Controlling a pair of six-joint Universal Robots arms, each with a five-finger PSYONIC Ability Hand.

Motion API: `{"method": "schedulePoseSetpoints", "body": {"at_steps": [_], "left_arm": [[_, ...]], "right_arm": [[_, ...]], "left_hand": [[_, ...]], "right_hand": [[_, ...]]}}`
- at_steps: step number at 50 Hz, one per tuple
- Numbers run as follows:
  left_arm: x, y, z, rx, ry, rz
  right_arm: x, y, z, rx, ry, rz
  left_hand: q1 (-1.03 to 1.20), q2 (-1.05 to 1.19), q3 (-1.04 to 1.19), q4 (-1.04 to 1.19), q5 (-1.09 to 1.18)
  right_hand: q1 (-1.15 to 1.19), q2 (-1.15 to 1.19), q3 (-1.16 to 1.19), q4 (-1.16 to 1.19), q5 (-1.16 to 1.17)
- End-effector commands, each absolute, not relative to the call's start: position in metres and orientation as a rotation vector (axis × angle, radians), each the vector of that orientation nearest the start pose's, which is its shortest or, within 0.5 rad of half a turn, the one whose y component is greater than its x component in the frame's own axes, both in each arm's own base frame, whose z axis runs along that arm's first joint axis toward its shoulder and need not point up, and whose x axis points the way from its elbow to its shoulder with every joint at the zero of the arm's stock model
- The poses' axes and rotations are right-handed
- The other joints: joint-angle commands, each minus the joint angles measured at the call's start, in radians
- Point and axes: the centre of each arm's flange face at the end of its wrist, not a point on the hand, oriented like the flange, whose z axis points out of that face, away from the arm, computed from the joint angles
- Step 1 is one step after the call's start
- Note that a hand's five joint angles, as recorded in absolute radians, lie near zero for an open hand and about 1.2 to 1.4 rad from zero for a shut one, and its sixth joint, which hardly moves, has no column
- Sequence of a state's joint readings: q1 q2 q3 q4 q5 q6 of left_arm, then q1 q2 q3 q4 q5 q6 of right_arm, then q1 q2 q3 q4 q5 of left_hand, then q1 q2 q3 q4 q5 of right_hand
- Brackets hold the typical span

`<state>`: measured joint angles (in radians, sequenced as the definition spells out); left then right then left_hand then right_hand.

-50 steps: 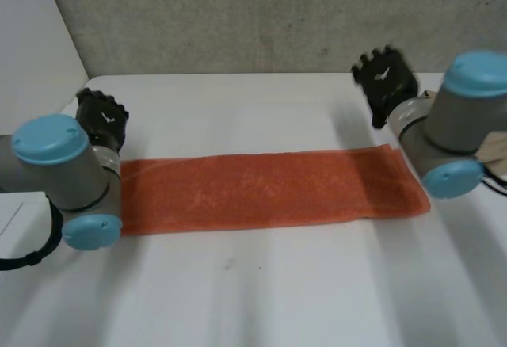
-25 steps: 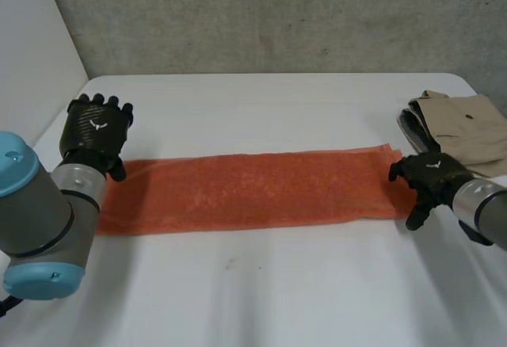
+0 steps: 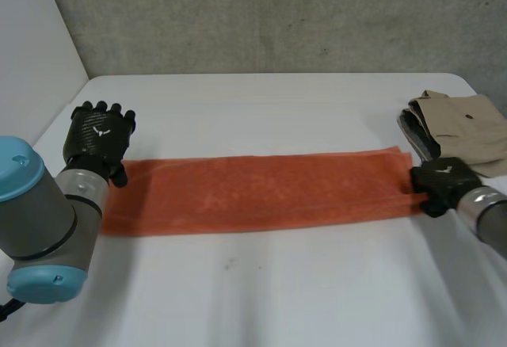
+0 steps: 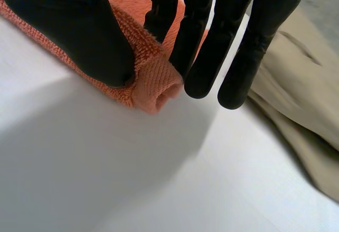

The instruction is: Fold the laundry.

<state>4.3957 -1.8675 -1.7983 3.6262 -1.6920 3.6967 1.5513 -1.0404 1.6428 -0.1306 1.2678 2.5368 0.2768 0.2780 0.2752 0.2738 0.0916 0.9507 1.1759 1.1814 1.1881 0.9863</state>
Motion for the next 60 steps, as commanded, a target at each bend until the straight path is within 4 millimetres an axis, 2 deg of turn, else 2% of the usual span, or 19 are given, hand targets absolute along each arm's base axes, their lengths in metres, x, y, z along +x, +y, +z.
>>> {"method": "schedulePoseSetpoints", "body": {"at_steps": [1, 4, 8, 11, 14, 19, 25, 26, 29, 30, 34, 38, 42, 46, 49, 50, 53, 56, 60], "left_arm": [[-0.221, -0.288, 0.193, 0.771, 1.942, -1.993], [-0.221, -0.287, 0.195, 0.766, 1.938, -2.0], [-0.221, -0.287, 0.198, 0.762, 1.931, -2.008], [-0.221, -0.287, 0.198, 0.763, 1.932, -2.006], [-0.221, -0.287, 0.198, 0.762, 1.931, -2.008], [-0.22, -0.287, 0.199, 0.759, 1.928, -2.01], [-0.22, -0.287, 0.203, 0.75, 1.917, -2.021], [-0.22, -0.287, 0.204, 0.748, 1.916, -2.023], [-0.219, -0.287, 0.205, 0.746, 1.912, -2.024], [-0.219, -0.287, 0.205, 0.744, 1.912, -2.027], [-0.219, -0.287, 0.206, 0.742, 1.912, -2.026], [-0.219, -0.286, 0.205, 0.746, 1.914, -2.026], [-0.219, -0.285, 0.203, 0.752, 1.921, -2.019], [-0.22, -0.284, 0.202, 0.758, 1.923, -2.019], [-0.223, -0.281, 0.201, 0.772, 1.924, -2.023], [-0.226, -0.279, 0.201, 0.782, 1.924, -2.028], [-0.234, -0.275, 0.202, 0.81, 1.918, -2.05], [-0.247, -0.267, 0.206, 0.854, 1.904, -2.094], [-0.271, -0.251, 0.214, 0.929, 1.875, -2.172]], "right_arm": [[0.072, -0.346, 0.152, -1.005, 2.735, -1.804], [0.025, -0.352, 0.158, -1.085, 2.871, -1.834], [-0.01, -0.357, 0.164, -1.191, 2.983, -1.852], [-0.006, -0.361, 0.169, -1.241, 2.952, -1.888], [0.013, -0.364, 0.179, -1.238, 2.862, -1.966], [0.096, -0.354, 0.228, -1.303, 2.492, -2.208], [0.189, -0.324, 0.248, -1.437, 2.091, -2.278], [0.218, -0.31, 0.251, -1.492, 1.959, -2.283], [0.263, -0.284, 0.254, -1.568, 1.756, -2.273], [0.29, -0.266, 0.251, -1.613, 1.642, -2.242], [0.352, -0.223, 0.231, -1.706, 1.42, -2.116], [0.393, -0.19, 0.209, -1.768, 1.296, -1.998], [0.415, -0.171, 0.175, -1.83, 1.274, -1.869], [0.423, -0.168, 0.153, -1.857, 1.312, -1.779], [0.42, -0.167, 0.151, -1.857, 1.348, -1.735], [0.417, -0.171, 0.152, -1.837, 1.394, -1.732], [0.412, -0.178, 0.157, -1.757, 1.494, -1.72], [0.391, -0.201, 0.173, -1.545, 1.721, -1.745], [0.339, -0.229, 0.19, -1.27, 2.006, -1.726]], "left_hand": [[-0.013, -0.015, -0.012, -0.01, -0.003], [-0.013, -0.015, -0.012, -0.01, -0.003], [-0.013, -0.015, -0.012, -0.01, -0.003], [-0.013, -0.015, -0.012, -0.01, -0.003], [-0.013, -0.015, -0.012, -0.01, -0.003], [-0.013, -0.015, -0.012, -0.01, -0.003], [-0.013, -0.015, -0.012, -0.01, -0.003], [-0.013, -0.015, -0.012, -0.01, -0.003], [-0.016, -0.018, -0.015, -0.013, -0.006], [-0.016, -0.018, -0.015, -0.013, -0.006], [-0.016, -0.018, -0.015, -0.013, -0.006], [-0.016, -0.018, -0.015, -0.013, -0.006], [-0.016, -0.018, -0.015, -0.013, -0.006], [-0.016, -0.018, -0.015, -0.013, -0.006], [-0.016, -0.018, -0.015, -0.013, -0.006], [-0.016, -0.018, -0.015, -0.013, -0.006], [-0.016, -0.018, -0.015, -0.013, -0.006], [-0.019, -0.02, -0.018, -0.016, -0.009], [-0.019, -0.02, -0.018, -0.016, -0.009]], "right_hand": [[0.446, 0.22, 0.215, 0.208, 0.235], [0.446, 0.22, 0.215, 0.208, 0.235], [0.446, 0.22, 0.215, 0.208, 0.235], [0.446, 0.22, 0.215, 0.208, 0.235], [0.446, 0.22, 0.215, 0.208, 0.235], [0.446, 0.22, 0.215, 0.208, 0.235], [0.446, 0.22, 0.215, 0.208, 0.235], [0.446, 0.22, 0.215, 0.208, 0.235], [0.446, 0.22, 0.215, 0.208, 0.235], [0.446, 0.22, 0.215, 0.208, 0.235], [0.446, 0.22, 0.215, 0.208, 0.235], [0.446, 0.22, 0.215, 0.208, 0.235], [0.446, 0.22, 0.215, 0.208, 0.235], [0.356, 0.131, 0.126, 0.119, 0.146], [-0.264, -0.489, -0.495, -0.502, -0.474], [-0.764, -0.989, -0.994, -1.001, -0.974], [-0.776, -1.001, -1.007, -1.014, -0.986], [-0.776, -1.001, -1.007, -1.014, -0.986], [-0.776, -1.001, -1.007, -1.014, -0.986]]}}
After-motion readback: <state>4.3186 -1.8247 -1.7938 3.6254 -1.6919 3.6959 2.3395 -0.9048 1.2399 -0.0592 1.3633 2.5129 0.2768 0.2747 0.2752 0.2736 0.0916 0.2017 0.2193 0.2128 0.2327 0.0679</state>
